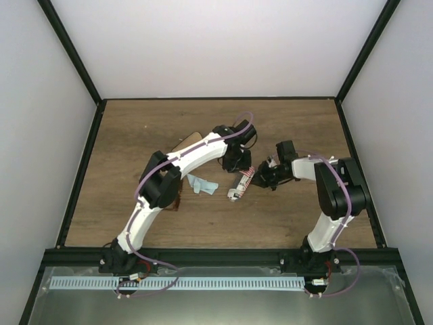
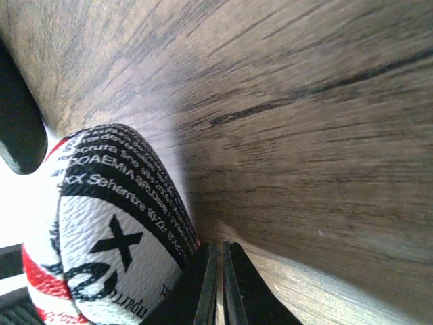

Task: Organize the sunglasses
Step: Adjust the sunglasses case at the center of the board.

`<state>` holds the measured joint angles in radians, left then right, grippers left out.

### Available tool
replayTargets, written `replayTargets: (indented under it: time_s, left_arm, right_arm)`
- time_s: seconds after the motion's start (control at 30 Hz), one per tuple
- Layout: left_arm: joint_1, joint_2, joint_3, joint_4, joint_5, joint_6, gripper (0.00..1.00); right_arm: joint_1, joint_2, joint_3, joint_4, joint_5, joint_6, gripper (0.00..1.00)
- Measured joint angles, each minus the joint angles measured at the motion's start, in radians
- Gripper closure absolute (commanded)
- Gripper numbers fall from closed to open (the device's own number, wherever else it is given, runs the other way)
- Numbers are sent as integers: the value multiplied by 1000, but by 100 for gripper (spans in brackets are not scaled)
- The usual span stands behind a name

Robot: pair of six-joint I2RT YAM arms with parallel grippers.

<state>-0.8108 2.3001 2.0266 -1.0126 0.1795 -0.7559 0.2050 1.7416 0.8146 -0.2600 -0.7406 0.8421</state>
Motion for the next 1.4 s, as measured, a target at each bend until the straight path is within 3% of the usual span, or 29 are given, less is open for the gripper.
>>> replayTargets:
  time_s: [0.07,0.23,0.33,0.47,0.6,0.67,0.77,0.93,1.1,1.4]
  left_arm:
    - [-6,-1,0,-3,-2,-3,66]
    - [-12,-8,0,-3,6,-8,65]
    - [-15,-9,0,-3,9,-11,65]
    - [-17,-9,2,-2,10,-16,64]
    - [-10,-10,21,0,9,-21,56]
    - [0,-21,23,10,2,-25,47]
    - [33,-61,23,15,-38,-23,22]
    - [116,-224,-43,80,-96,0,5]
    - [217,-439,-227,156,-124,5,1]
    - [248,-531,-574,217,-138,-3,4]
  right_arm:
    - [0,8,0,18,0,8,94]
    - [-14,10,29,-1,24,-6,59]
    - [-41,0,65,-43,84,-35,45]
    - [-66,-47,99,-110,170,-70,45]
    - [-71,-140,101,-166,229,-95,48]
    - [-69,-192,101,-174,233,-106,49]
    - [-45,-234,123,-182,218,-129,49]
    - [122,-169,233,-180,177,-169,40]
    - [268,-84,252,-152,110,-177,33]
    - [243,-6,212,-132,39,-181,33]
